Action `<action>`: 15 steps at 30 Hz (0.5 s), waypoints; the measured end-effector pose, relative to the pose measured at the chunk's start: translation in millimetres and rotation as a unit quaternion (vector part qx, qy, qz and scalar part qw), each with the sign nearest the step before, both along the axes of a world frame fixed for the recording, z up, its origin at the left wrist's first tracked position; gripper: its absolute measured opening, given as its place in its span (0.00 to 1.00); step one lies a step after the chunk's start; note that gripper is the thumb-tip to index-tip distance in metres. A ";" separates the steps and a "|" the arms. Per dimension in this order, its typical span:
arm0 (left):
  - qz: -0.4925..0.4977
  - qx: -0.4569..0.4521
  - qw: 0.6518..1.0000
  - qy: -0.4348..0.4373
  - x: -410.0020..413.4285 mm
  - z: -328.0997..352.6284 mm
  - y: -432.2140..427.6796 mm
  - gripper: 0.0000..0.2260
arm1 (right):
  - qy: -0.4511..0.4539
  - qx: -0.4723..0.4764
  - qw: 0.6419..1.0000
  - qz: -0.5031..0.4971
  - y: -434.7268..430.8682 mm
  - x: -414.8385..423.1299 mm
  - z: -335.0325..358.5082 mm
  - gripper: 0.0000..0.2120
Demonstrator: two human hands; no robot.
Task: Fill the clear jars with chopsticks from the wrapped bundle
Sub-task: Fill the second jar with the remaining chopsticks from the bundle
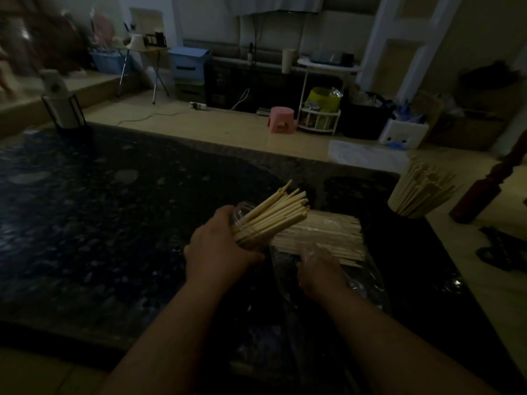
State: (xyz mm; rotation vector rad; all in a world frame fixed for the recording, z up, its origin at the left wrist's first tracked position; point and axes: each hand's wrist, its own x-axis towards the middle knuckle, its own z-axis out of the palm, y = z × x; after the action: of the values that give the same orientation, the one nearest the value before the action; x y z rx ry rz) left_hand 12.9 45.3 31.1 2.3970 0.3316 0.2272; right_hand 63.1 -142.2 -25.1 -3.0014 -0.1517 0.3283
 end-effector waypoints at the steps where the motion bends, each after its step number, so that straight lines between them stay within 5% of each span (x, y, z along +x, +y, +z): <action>1: 0.001 -0.002 1.000 0.000 0.6 -0.2 0.7 0.44 | 0.007 -0.016 1.000 0.008 -0.5 4.5 -2.2 0.29; 15: -0.005 -0.025 1.000 -0.002 2.8 -4.1 3.1 0.42 | 0.039 -0.052 0.998 0.003 1.7 38.0 0.7 0.21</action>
State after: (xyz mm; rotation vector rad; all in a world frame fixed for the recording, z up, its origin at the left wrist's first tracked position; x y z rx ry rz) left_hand 15.7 48.4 27.0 2.3489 0.3191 0.2155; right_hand 101.0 -140.5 -24.4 -3.0857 -0.1409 0.4681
